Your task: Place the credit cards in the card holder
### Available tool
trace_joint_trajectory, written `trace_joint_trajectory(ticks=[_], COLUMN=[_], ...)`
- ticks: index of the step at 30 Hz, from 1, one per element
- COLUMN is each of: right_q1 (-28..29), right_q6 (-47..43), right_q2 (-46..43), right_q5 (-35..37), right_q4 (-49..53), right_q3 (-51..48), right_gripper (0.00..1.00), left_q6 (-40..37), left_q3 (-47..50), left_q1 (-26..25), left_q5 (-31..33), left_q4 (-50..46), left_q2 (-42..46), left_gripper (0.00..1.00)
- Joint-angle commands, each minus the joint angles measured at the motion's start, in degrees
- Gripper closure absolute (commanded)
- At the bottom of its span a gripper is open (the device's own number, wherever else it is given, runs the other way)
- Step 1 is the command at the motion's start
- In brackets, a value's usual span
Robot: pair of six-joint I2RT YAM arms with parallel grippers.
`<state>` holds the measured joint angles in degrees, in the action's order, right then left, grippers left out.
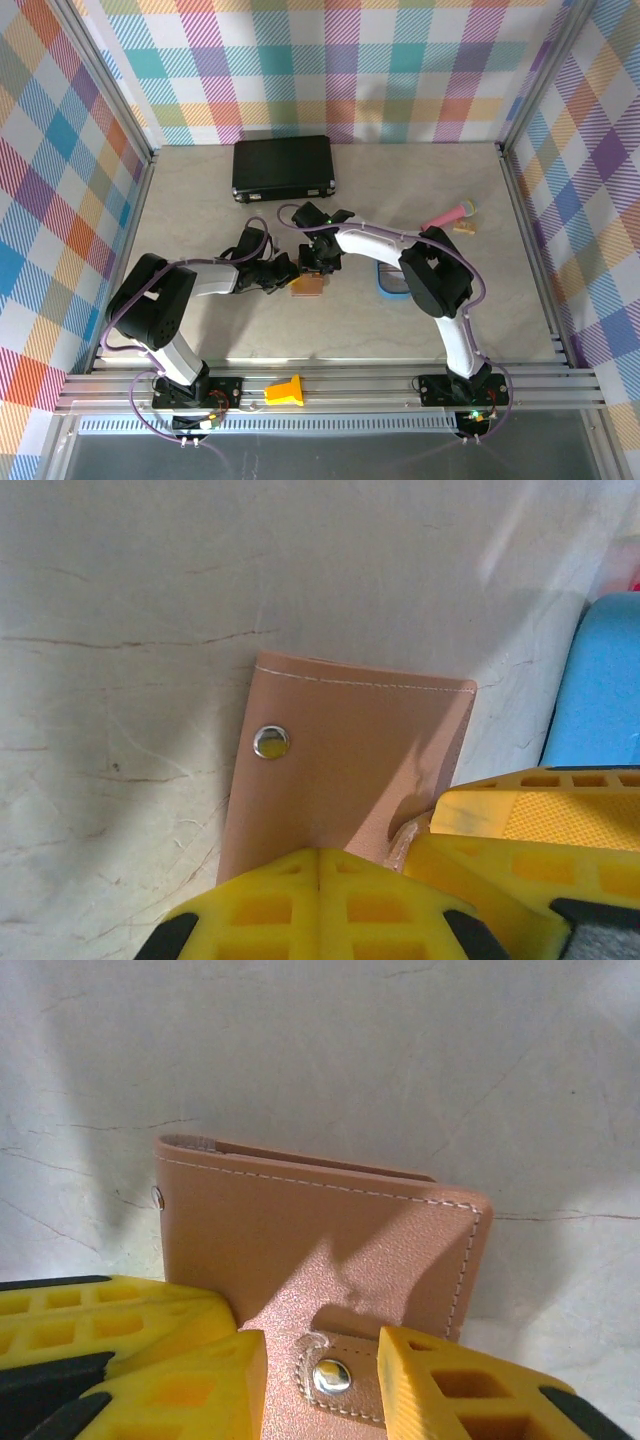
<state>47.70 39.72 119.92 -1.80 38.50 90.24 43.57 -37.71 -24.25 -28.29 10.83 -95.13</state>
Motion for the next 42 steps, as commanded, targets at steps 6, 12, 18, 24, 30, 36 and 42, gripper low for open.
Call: trace_joint_trajectory(ticks=[6, 12, 18, 24, 30, 36, 42], right_q1=[1.7, 2.0, 2.1, 2.0, 1.4, 1.2, 2.1], right_q6=[1.5, 1.5, 0.9, 0.2, -0.6, -7.0, -27.9], right_q2=[4.0, 6.4, 7.5, 7.0, 2.1, -7.8, -18.9], right_q5=[1.5, 1.8, 2.0, 1.8, 1.6, 1.7, 0.9], right_q4=[5.1, 5.8, 6.7, 6.9, 5.1, -1.7, -17.0], right_q3=[2.7, 2.8, 2.4, 2.4, 1.0, -6.4, -19.8], right_gripper=[0.64, 0.71, 0.79, 0.92, 1.00, 0.76, 0.58], left_q6=[1.9, 2.0, 1.9, 2.1, 2.1, 1.9, 1.8], left_q3=[2.7, 3.4, 4.0, 4.6, 5.3, 6.0, 6.1], left_q1=[-0.6, -0.3, 0.3, 0.5, 0.6, 0.8, 0.8], left_q5=[1.0, 1.8, 2.1, 2.4, 2.7, 2.5, 0.1], left_q4=[1.0, 0.9, 0.6, 0.9, 0.7, 1.4, 3.2], left_q2=[-2.2, -1.4, -1.3, -1.2, -1.1, -0.9, 1.3], left_gripper=[1.00, 1.00, 1.00, 1.00, 0.99, 0.99, 0.95])
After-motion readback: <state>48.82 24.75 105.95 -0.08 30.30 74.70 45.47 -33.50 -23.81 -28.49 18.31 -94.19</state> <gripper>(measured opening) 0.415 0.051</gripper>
